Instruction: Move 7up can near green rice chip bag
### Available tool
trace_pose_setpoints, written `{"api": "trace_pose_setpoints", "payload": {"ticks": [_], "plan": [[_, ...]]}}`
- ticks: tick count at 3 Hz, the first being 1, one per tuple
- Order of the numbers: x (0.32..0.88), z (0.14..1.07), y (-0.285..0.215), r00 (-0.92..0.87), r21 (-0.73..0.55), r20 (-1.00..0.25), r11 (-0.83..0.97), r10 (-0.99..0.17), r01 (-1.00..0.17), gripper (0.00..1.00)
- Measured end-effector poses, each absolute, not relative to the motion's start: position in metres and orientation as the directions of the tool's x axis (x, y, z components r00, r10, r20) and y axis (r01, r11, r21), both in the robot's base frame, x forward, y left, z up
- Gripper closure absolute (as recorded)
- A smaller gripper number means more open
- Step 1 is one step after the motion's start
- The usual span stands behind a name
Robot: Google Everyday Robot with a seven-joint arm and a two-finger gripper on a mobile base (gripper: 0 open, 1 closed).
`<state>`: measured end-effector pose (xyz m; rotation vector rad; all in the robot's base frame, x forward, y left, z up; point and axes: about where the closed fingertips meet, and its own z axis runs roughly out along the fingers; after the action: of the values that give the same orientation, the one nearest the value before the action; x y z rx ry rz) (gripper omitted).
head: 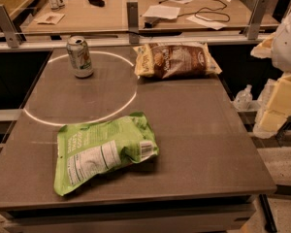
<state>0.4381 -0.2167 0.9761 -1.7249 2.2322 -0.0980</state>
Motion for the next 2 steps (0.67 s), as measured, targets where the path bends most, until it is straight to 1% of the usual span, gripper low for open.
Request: {"api": "trace_pose_setpoints", "payload": {"ticks": [1,2], "plan": [[0.4381,0.9761,-0.2167,-0.222,-0.245,-0.207,0.27,-0.953,-0.931,0.0],[0.4392,0.9775,-0.2181,-0.231,-0.243,-0.234,0.287,-0.944,-0.927,0.0]]}}
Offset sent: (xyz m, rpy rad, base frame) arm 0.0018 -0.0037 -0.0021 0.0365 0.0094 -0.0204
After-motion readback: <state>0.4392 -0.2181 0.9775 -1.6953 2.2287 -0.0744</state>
